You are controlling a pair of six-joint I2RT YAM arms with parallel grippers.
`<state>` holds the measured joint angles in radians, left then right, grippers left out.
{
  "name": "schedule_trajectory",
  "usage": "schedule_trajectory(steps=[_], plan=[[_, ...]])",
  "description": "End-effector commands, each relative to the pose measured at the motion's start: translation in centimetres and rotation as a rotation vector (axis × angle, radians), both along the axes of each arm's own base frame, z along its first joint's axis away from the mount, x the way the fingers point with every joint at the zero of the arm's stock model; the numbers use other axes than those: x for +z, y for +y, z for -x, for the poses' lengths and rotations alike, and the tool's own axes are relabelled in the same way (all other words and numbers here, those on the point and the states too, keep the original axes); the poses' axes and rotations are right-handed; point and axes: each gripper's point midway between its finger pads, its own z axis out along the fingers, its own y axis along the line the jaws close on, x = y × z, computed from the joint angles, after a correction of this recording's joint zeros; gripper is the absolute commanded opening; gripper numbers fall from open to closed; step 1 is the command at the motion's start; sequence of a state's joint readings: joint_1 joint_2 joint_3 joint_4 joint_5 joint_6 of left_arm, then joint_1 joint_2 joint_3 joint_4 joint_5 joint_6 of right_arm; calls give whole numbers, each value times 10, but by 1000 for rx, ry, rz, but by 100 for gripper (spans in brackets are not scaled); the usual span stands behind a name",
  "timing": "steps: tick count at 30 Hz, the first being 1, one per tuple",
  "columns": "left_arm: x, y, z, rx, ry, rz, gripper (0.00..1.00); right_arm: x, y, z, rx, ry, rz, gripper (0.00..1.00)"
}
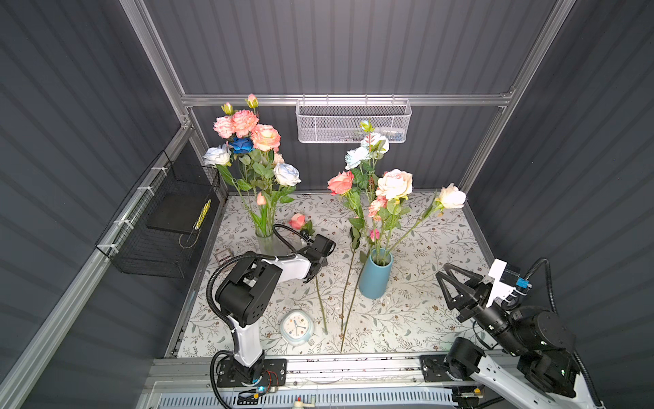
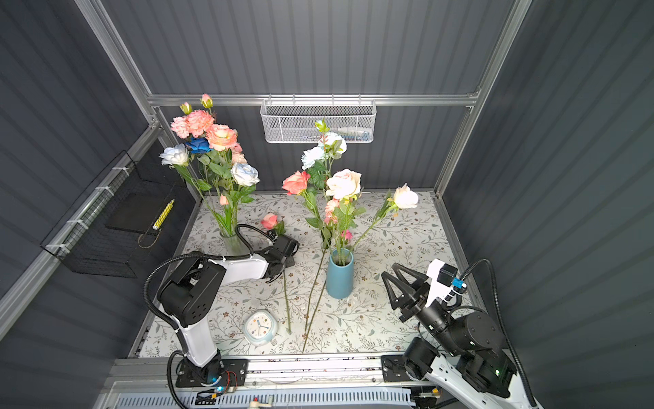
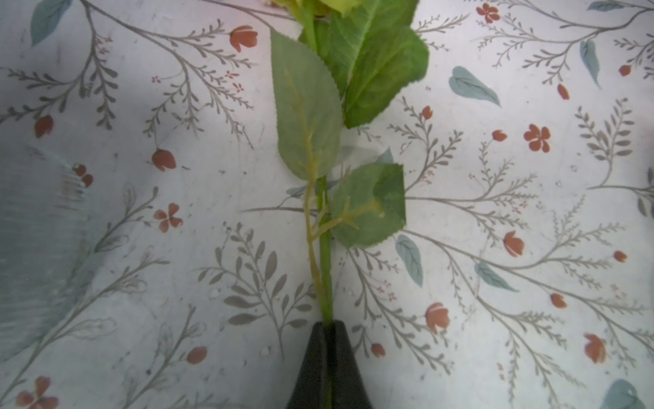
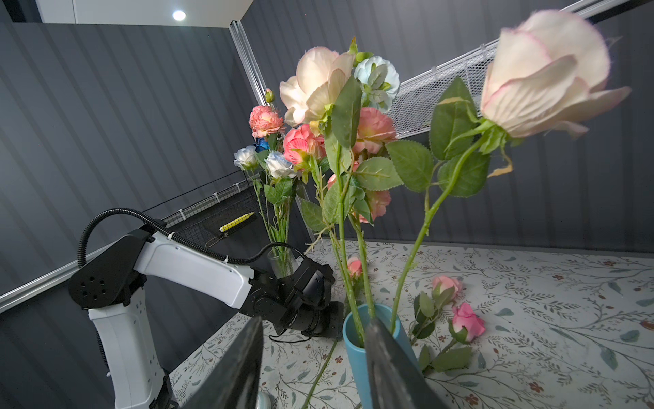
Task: Arrange the flowers into the vase
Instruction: 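Grasp a pink rose stem on the table with the left gripper, then lift the pink rose upright with the left gripper while the right approaches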
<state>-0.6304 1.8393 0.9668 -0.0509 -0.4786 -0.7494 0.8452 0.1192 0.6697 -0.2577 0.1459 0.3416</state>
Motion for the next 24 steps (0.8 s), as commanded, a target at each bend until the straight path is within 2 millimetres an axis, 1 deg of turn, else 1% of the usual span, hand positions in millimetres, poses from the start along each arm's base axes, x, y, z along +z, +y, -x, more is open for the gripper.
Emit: schedule_trajectory(steps=[1,4,7,9,11,13,16,20,24], plan=[[1,-1,21,-31,37,-12,0,10,-4,2,-4,-12,-38,49],[26,-9,25,-53,-21,10,0,11,-4,2,-5,-13,-39,49],[56,-17,32,-76,-88,43,0,11,-4,1,-7,-13,-42,49],[75,-21,39,-89,-125,69,0,11,-4,0,-8,-11,-40,49],[89,-23,46,-98,-148,98,0,11,-3,0,-6,-9,-40,49],[100,-24,55,-106,-162,130,0,11,-1,0,-4,-7,-40,49],[111,-27,74,-130,-167,188,0,10,2,-1,6,0,-37,49],[131,-32,104,-194,-200,231,0,10,6,-2,23,8,-40,49],[146,-36,134,-267,-205,256,0,8,15,-5,46,24,-35,49]])
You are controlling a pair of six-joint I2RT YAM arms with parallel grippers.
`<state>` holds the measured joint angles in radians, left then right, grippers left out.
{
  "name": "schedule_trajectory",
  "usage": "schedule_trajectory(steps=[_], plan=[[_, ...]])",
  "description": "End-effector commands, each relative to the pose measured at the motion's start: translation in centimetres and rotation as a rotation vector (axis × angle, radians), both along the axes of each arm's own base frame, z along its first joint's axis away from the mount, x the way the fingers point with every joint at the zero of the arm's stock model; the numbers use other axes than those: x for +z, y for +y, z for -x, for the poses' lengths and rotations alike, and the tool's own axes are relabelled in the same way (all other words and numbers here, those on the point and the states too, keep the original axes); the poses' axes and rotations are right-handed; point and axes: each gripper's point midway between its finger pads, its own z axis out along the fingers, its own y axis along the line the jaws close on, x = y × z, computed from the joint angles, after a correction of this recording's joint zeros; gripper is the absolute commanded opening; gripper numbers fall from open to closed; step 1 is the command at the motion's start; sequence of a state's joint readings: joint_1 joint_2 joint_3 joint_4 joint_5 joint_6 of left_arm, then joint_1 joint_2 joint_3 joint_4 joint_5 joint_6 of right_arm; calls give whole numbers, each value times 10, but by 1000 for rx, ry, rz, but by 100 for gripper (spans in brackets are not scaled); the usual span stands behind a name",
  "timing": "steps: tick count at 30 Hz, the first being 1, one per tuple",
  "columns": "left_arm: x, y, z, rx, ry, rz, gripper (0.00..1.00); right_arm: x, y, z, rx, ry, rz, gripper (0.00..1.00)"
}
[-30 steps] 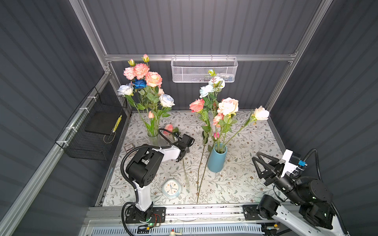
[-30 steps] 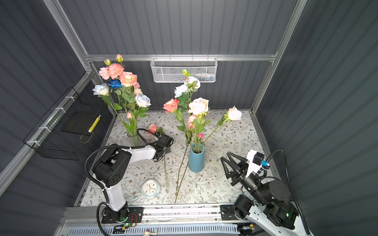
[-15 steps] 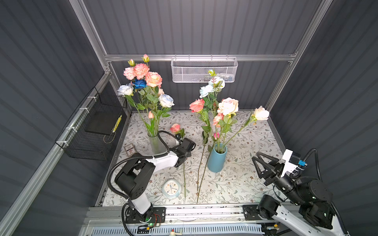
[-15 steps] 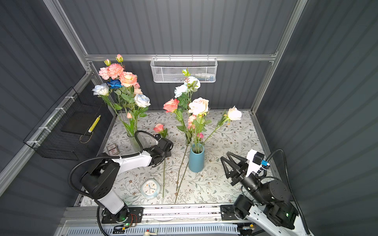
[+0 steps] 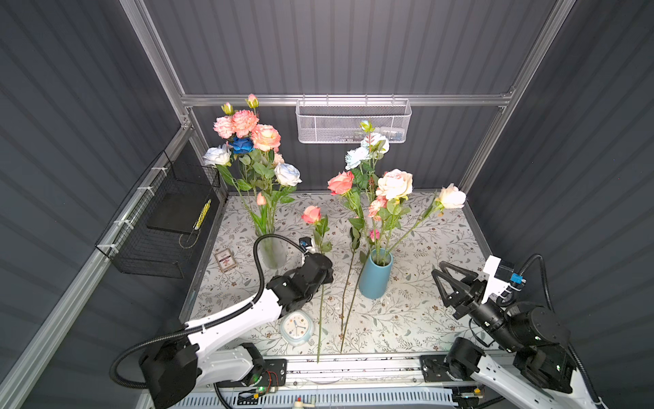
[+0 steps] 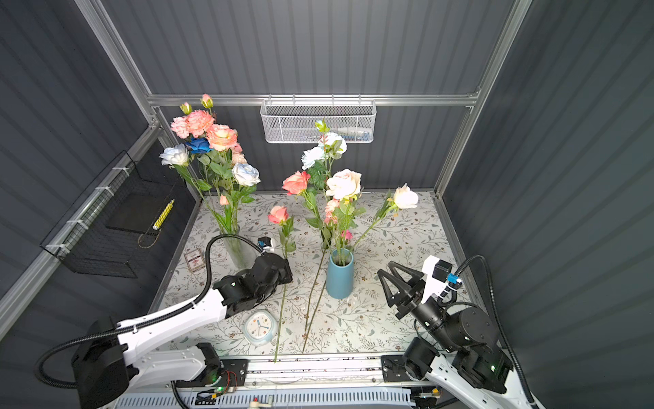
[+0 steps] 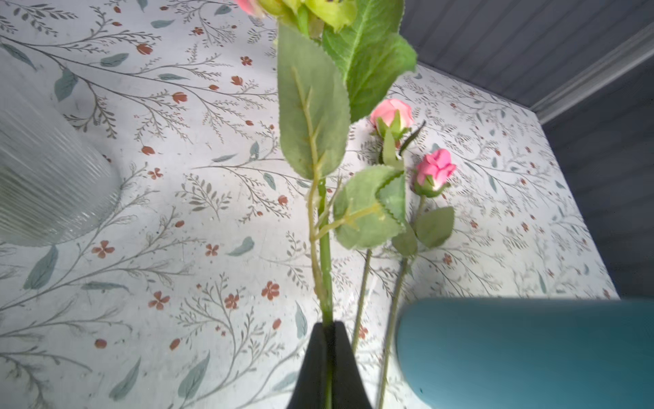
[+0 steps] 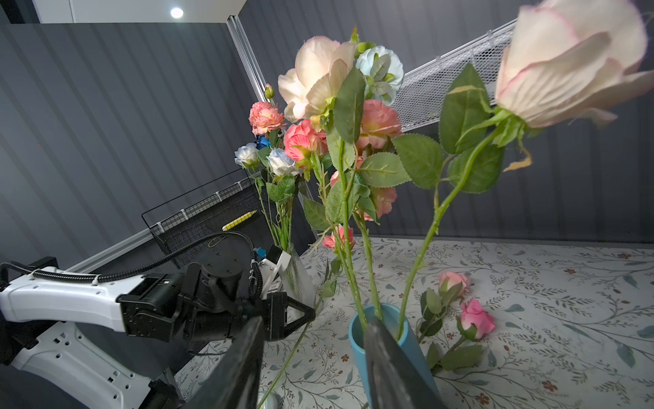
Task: Arrange the flowers into the vase
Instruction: 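Lift the pink rose upright with the left gripper while the right approaches, then pass the pink rose from the left gripper to the right gripper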
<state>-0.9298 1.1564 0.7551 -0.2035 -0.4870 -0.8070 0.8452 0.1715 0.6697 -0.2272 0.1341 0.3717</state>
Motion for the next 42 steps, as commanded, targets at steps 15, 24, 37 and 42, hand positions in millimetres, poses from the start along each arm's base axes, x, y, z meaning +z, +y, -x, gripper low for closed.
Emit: schedule_trajectory(steps=[15,24,37,42], plan=[[77,18,96,-330,-62,196,0,4,53,-2,203,64,17,50],[177,16,137,-601,-355,416,0,24,92,9,378,67,39,50],[257,2,168,-800,-553,596,0,35,193,41,644,63,132,57],[276,-2,172,-826,-601,654,0,30,231,56,742,75,157,58]])
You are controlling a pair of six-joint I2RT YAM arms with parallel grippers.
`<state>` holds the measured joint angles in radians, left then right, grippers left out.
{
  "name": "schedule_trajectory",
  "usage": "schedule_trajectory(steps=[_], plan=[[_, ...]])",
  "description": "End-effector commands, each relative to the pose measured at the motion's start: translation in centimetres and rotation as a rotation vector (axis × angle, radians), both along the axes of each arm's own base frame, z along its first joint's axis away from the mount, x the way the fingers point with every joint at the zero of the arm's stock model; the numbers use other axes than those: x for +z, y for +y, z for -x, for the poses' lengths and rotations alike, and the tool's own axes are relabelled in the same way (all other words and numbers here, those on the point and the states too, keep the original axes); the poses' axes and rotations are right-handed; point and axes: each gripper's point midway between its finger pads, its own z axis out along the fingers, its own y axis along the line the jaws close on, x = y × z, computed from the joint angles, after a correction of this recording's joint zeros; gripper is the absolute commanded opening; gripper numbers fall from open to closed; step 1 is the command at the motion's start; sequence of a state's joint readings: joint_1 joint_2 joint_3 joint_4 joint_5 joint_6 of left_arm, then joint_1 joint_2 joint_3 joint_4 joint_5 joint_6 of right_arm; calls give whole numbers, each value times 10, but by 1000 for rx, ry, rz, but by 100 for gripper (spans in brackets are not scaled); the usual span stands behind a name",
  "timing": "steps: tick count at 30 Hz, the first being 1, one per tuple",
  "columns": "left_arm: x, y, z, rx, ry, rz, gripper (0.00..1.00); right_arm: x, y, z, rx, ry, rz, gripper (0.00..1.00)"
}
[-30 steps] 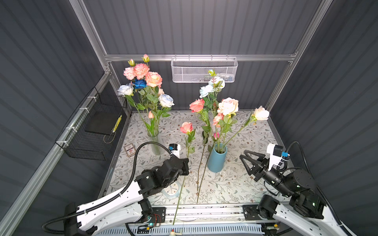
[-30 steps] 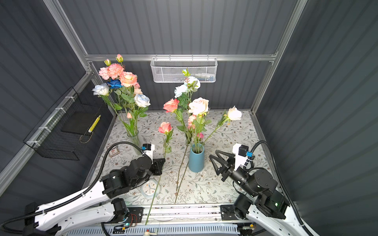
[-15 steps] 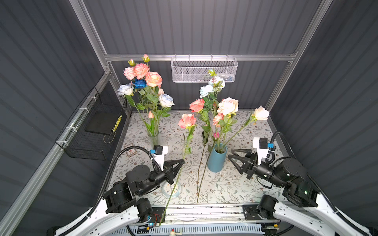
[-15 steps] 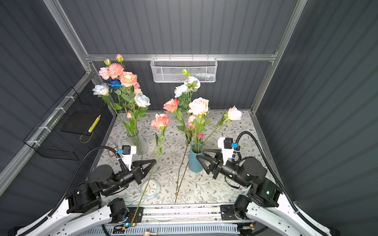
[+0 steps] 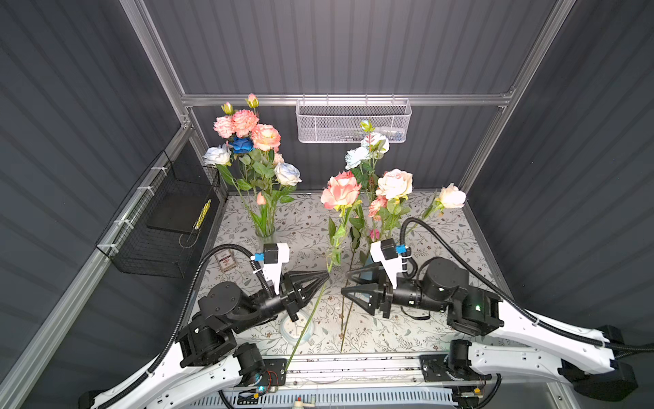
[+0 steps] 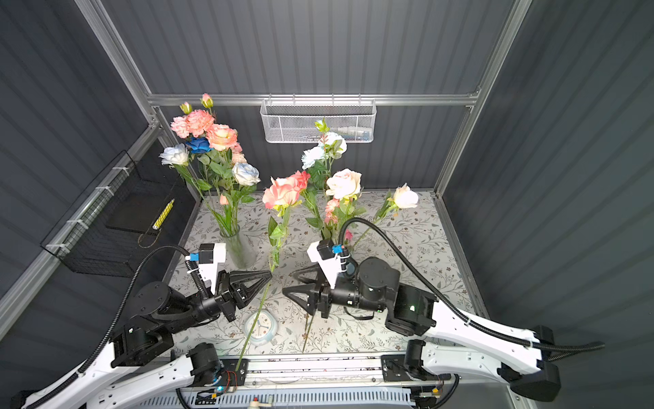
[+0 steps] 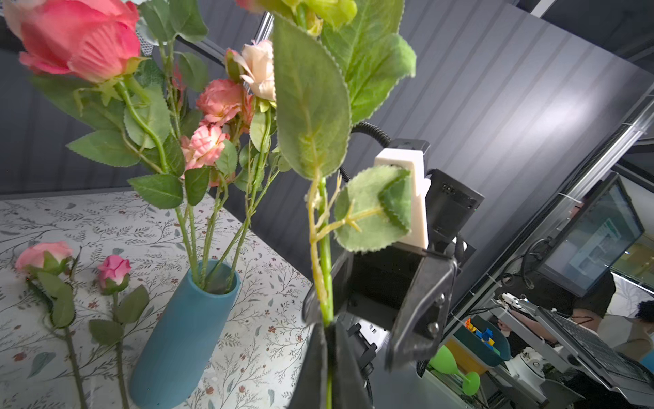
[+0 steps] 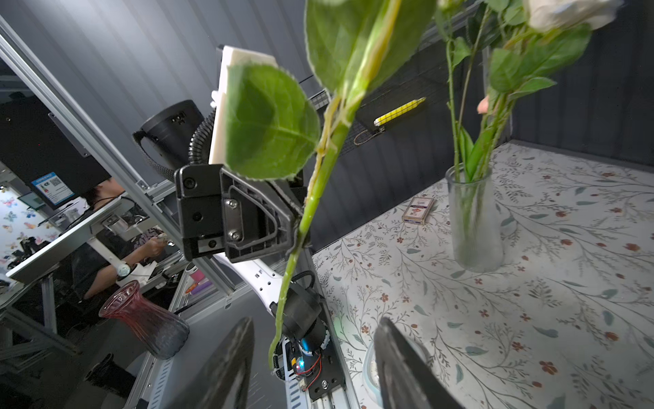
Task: Arrange the flowers into the vase
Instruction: 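Pass the pink rose from the left gripper to the right gripper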
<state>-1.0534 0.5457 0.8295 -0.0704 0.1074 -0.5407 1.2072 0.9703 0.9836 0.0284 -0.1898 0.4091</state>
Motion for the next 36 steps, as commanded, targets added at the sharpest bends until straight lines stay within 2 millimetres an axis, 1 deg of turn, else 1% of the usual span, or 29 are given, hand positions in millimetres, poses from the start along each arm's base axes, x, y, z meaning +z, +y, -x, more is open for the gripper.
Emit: schedule_trajectory(steps=[1,5,6,7,9,11,14,15,16,17,18,19,20,21,22,23,26,28,30,32,35,36], plan=[[40,3,14,-59,-88,114,0,18,15,13,67,-34,-47,57],[48,-4,18,-102,-92,144,0,16,29,15,92,-27,-38,57],[49,-5,18,-109,-91,148,0,17,31,15,95,-27,-43,55],[51,-6,20,-120,-94,154,0,18,31,15,97,-27,-49,52],[50,-10,19,-124,-87,151,0,22,32,18,108,-29,-67,42],[49,-12,16,-119,-82,147,0,25,31,20,119,-31,-80,26],[47,-15,13,-117,-67,146,0,27,30,21,125,-30,-89,5],[46,-16,12,-114,-63,143,0,27,29,22,125,-31,-90,0],[45,-17,10,-108,-55,140,6,27,27,20,116,-32,-93,0],[43,-17,7,-93,-46,136,28,27,24,18,99,-35,-93,0],[42,-15,6,-82,-42,138,47,27,20,16,80,-41,-95,0],[42,-13,4,-67,-42,137,66,28,14,13,49,-52,-94,0],[42,-10,2,-46,-39,138,80,28,7,8,8,-67,-83,0],[41,-7,1,-27,-37,135,89,28,-1,4,-25,-80,-73,0],[42,-2,-1,-3,-40,135,95,29,-10,0,-66,-99,-58,0],[41,3,-4,28,-38,131,99,30,-20,-5,-114,-117,-41,0],[35,19,-15,132,-32,105,100,33,-53,-21,-255,-167,11,0],[25,29,-23,204,-16,72,100,36,-75,-29,-342,-202,45,0],[8,35,-33,271,13,17,100,39,-96,-39,-435,-235,81,0],[-15,34,-43,318,45,-50,100,46,-117,-48,-523,-275,112,0],[-53,33,-56,380,114,-146,100,57,-139,-59,-629,-334,154,0],[-63,32,-58,392,132,-170,100,61,-144,-61,-653,-352,164,0]])
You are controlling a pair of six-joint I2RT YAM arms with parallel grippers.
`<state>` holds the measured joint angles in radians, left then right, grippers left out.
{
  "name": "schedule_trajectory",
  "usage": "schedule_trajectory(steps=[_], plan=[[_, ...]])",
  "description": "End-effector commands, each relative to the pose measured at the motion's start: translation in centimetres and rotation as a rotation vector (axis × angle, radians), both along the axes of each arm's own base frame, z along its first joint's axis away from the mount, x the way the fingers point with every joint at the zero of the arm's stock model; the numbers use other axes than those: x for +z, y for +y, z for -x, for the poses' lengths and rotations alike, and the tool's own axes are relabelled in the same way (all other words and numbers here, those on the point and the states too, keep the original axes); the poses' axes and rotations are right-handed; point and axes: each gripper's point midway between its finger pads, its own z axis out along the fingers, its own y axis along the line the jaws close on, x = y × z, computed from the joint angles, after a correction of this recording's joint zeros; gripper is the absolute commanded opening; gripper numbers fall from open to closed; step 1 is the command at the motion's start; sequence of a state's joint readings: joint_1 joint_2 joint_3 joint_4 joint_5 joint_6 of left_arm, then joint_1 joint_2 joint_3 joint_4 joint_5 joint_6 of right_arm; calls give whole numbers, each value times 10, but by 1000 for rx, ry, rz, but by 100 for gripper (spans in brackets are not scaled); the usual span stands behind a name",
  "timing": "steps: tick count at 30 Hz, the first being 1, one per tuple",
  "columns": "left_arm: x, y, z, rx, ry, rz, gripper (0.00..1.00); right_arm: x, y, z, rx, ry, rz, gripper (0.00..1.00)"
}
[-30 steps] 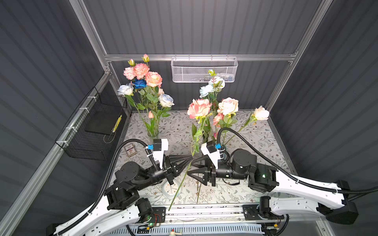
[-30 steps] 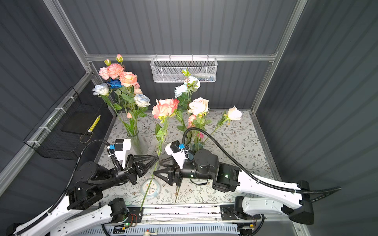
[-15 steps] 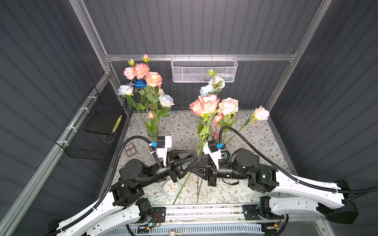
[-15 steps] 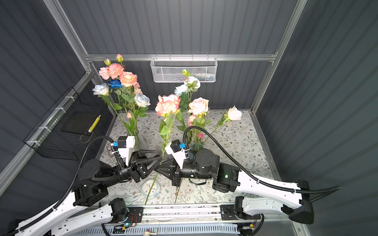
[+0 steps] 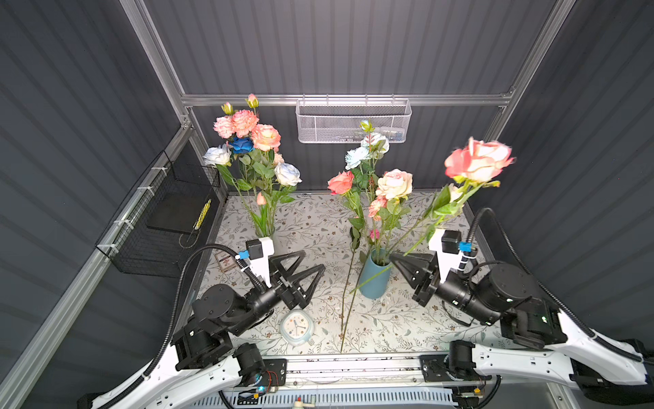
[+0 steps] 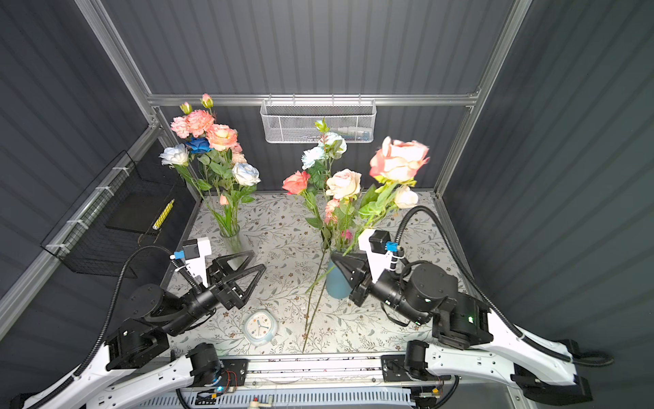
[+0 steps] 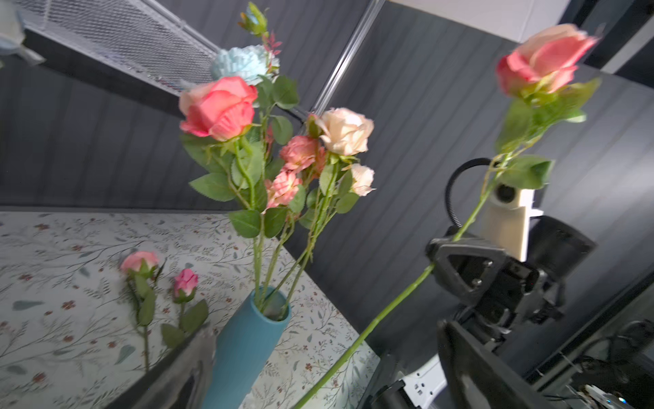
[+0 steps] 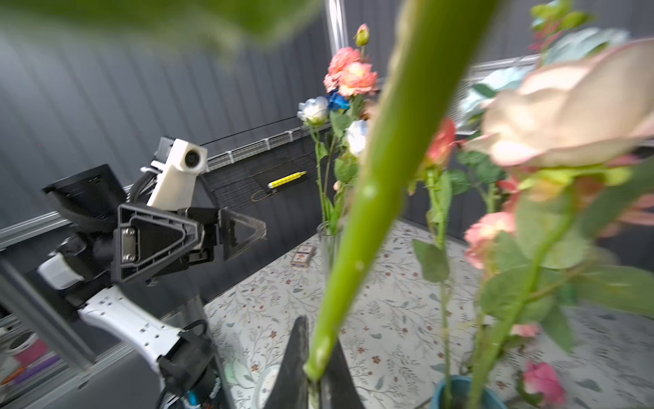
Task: Arrange the flowers into the vase
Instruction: 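Pass the pink rose from the left gripper to the right gripper, then lower the pink rose stem into the teal vase with the right gripper, then open and withdraw the right gripper while the left lowers to the stems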
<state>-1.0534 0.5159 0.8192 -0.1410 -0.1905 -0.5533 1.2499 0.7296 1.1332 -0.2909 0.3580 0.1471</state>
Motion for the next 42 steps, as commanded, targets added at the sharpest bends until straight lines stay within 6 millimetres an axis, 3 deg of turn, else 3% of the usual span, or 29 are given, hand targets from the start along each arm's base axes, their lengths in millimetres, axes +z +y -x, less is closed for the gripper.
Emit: schedule_trajectory(steps=[1,5,8,14,19,27,30,33,36,42], plan=[[-61,2,-19,106,116,-163,100,2,-30,-21,-193,-75,123,0],[-96,1,-22,120,186,-209,100,9,-37,-33,-280,-122,216,0],[-110,2,-21,128,215,-217,100,9,-35,-42,-320,-141,265,0],[-116,4,-21,132,230,-220,100,-7,-30,-67,-330,-92,271,0],[-120,0,-22,127,236,-243,100,-38,-20,-79,-303,-9,281,0],[-127,-6,-23,117,245,-272,100,-114,3,-80,-245,191,312,3],[-132,-11,-24,105,252,-297,100,-134,3,-77,-240,248,303,11],[-138,-16,-25,95,263,-326,100,-143,4,-71,-222,282,286,34],[-144,-20,-26,93,273,-350,100,-135,4,-64,-195,265,223,53],[-158,-28,-30,89,299,-413,100,-129,-3,-50,-153,279,154,62]])
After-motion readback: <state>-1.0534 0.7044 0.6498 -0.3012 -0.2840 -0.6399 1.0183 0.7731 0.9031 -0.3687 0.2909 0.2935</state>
